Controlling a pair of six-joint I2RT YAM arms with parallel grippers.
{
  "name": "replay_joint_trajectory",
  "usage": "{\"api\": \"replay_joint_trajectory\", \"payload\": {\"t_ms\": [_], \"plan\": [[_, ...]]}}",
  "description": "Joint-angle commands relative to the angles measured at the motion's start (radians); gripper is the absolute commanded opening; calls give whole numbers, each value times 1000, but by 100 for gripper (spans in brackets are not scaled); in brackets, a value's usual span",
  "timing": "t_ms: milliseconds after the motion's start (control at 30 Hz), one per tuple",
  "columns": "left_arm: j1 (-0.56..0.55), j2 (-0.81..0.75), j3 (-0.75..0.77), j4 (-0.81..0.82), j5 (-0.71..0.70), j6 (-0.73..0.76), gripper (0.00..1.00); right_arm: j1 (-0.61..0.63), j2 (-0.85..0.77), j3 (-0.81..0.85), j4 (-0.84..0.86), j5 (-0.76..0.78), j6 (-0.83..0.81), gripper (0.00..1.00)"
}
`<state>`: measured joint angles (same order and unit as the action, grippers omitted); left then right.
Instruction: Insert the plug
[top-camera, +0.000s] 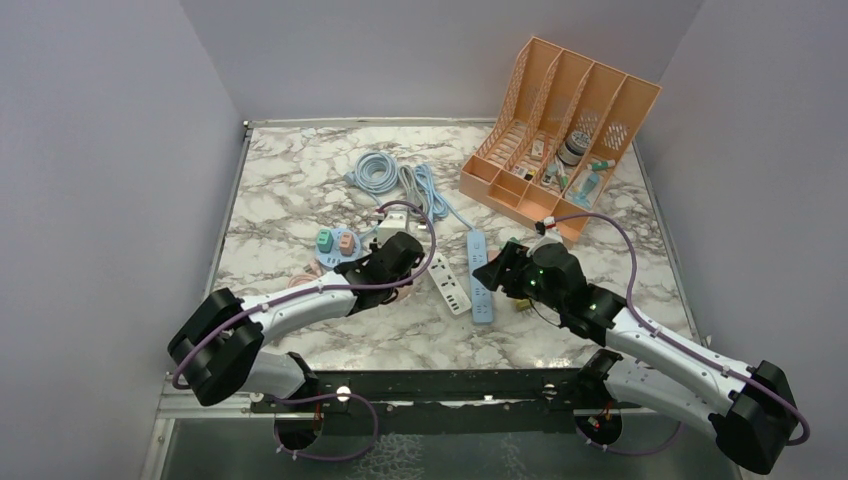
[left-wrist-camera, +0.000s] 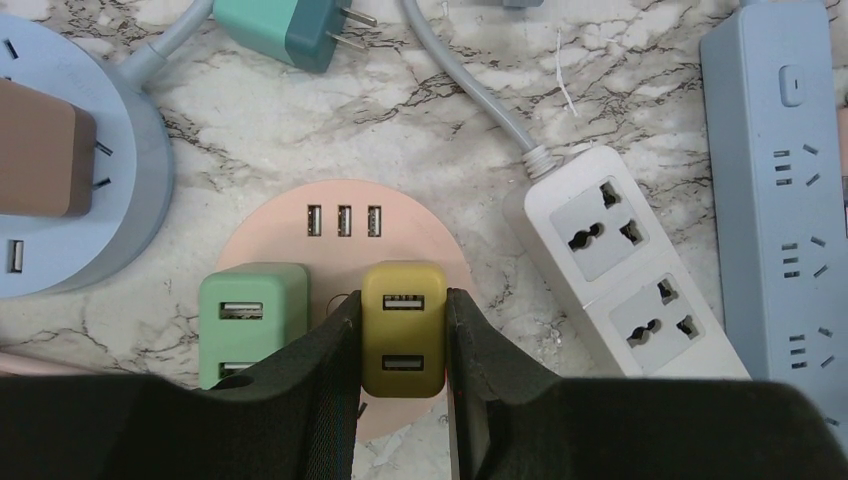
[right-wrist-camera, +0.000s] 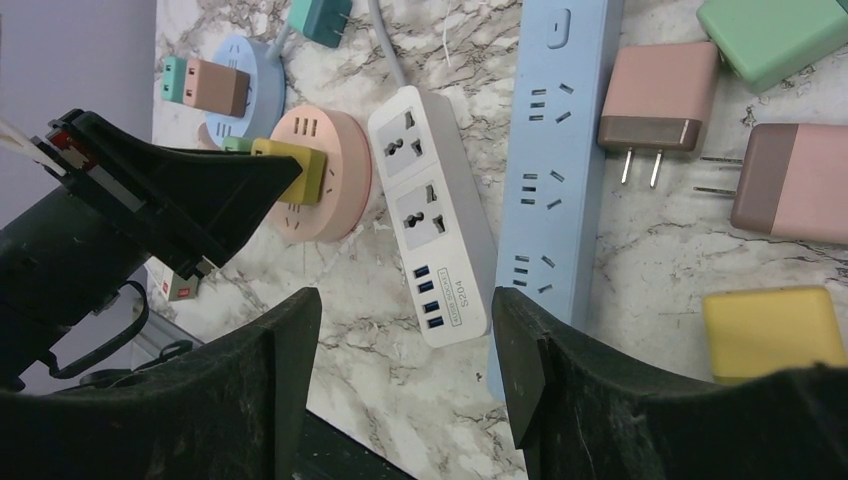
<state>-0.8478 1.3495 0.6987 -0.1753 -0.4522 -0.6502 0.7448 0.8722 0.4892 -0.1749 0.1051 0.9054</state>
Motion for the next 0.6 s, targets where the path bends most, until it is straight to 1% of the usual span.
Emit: {"api": "replay_joint_trajectory", "payload": {"t_ms": [0,267,567], "plan": [[-15,86,-74,-134,49,-77,0,2,-5,2,-20,38,12,64],[-52,175,-83,-176,10,-173,0,2,11,13,-24,47,12,63],[-144,282,-77,-210,-86,-293,0,3,28,24,-32,60,12,63]]}}
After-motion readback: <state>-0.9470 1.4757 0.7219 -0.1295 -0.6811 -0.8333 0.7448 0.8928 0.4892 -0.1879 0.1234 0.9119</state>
